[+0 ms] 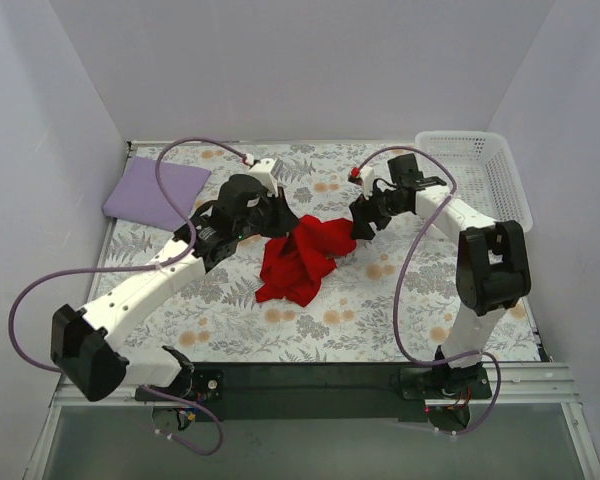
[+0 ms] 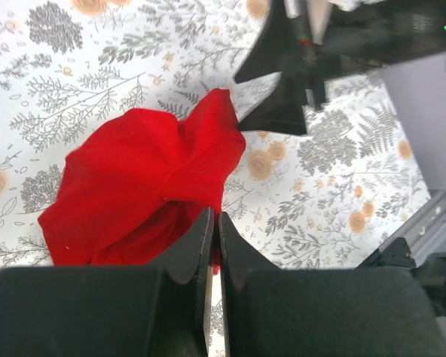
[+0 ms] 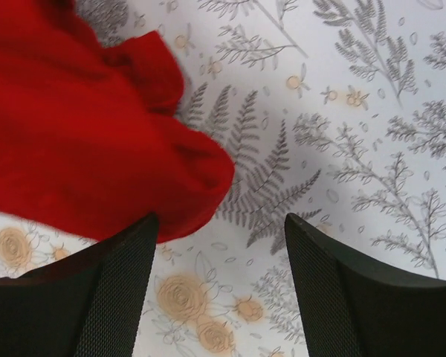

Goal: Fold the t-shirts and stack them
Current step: Flatten the tshirt out

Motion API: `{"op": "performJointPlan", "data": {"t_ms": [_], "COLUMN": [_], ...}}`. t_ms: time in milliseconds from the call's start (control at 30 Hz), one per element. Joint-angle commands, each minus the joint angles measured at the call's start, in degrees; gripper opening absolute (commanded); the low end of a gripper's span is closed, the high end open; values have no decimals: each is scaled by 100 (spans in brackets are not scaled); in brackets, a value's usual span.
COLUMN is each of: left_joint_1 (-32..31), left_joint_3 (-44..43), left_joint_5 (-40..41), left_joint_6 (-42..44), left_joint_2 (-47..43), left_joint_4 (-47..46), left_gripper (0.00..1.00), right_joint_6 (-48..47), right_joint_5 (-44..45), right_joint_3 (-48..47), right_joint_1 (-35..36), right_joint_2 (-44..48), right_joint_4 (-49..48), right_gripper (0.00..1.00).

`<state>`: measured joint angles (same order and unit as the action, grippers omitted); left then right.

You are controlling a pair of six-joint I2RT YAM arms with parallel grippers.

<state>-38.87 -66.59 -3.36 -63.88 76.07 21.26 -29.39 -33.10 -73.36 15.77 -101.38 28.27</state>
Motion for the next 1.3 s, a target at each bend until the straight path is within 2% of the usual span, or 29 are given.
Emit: {"op": "performJointPlan", "data": {"t_ms": [0, 167, 233, 300, 367, 400, 500, 700, 833, 867, 900, 1000, 1100, 1267], "left_joint_1": [82, 125, 152, 187, 196, 222, 248, 275, 266, 266, 275, 266, 266, 266], "left_joint_3": [409, 533, 454, 296, 138, 68, -310, -1197, -2207, -2418, -2908, -3569, -3791, -3836], "left_joint_5": [-218, -376, -429, -438, -473, -482, -499, -412, -332, -367, -420, -552, -710, -1184], "left_joint_6": [-116, -204, -248, -239, -187, -160, -72, 24, 182, 209, 235, 227, 104, -98], "left_joint_2": [-356, -585, -620, -681, -699, -699, -778, -1006, -893, -858, -814, -743, -831, -998], "left_joint_4": [89, 98, 107, 81, 98, 107, 238, 467, 415, 327, 266, -51, -402, -736], "left_gripper": [0, 0, 0, 0, 0, 0, 0, 0, 0, 0, 0, 0, 0, 0], "right_joint_6": [495, 557, 321, 127, -57, -58, -76, -111, 2, 90, 161, 345, 653, 996], "right_joint_5": [147, -670, -899, -1258, -1680, -2056, -2376, -2113, -1788, -1622, -1568, -1270, -1645, -1762], "right_joint_3": [-775, -1180, -1180, -1093, -1022, -935, -873, -1320, -2654, -3344, -3569, -3763, -3931, -4449], "right_joint_1": [5, 58, 67, 66, 67, 67, 67, 49, 5, -73, -161, -564, -1224, -1735], "right_joint_2": [-591, -857, -673, -428, -286, -111, 275, 1049, 1358, 1393, 1489, 1901, 2148, 2456], "right_joint_4": [90, 301, 407, 538, 661, 679, 689, 908, 1136, 1128, 1032, 663, 469, 30], "right_gripper": [74, 66, 58, 42, 12, 2, 1, 1, 1, 1, 1, 1, 1, 1]}}
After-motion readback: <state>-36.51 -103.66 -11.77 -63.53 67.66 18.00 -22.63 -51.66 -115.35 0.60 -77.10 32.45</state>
